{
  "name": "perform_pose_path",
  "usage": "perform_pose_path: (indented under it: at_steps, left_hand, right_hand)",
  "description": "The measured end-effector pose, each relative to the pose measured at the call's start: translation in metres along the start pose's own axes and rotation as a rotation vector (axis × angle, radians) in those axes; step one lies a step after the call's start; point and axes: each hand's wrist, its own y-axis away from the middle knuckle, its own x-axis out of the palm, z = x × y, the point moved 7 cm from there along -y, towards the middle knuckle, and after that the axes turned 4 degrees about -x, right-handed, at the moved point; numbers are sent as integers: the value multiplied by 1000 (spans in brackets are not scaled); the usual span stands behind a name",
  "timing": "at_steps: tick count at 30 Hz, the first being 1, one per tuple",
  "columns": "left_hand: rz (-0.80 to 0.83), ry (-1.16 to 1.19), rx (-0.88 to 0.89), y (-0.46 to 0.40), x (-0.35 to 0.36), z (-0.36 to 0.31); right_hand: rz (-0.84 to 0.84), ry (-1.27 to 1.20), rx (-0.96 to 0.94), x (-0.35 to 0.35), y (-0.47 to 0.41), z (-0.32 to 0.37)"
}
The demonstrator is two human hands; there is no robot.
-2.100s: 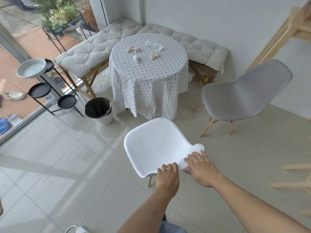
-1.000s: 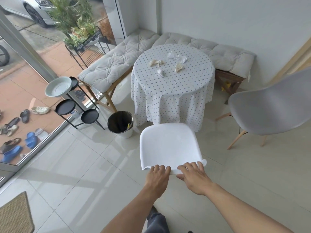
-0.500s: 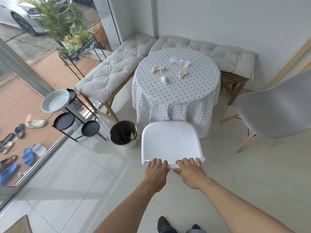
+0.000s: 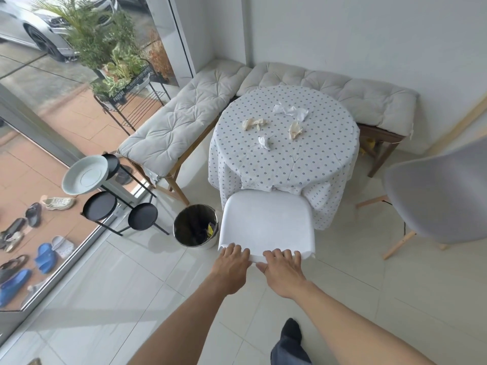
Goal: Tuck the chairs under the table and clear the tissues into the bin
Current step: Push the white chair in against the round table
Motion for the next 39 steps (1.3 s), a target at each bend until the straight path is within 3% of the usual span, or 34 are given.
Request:
perform_pose_path:
  at_steps: [5,12,28,33,39]
  left_hand:
    - [13,2,0,-34,-17,14]
    - [7,13,63,-72,-32,29]
    - [55,-46,157,-137,-63,64]
    - [105,-34,210,-140,-71,51]
    - [9,-44,283,-144,-91,-7]
  right_hand:
    - [38,-86,-24,-20,-31,-12]
    - [-60,61,27,-44,-53,-19]
    - [-133,-96,365,-75,-107,-11]
    - [-187,-133,383,-87,-92,-13]
    - [-240,-156,449,-106,-34,-57]
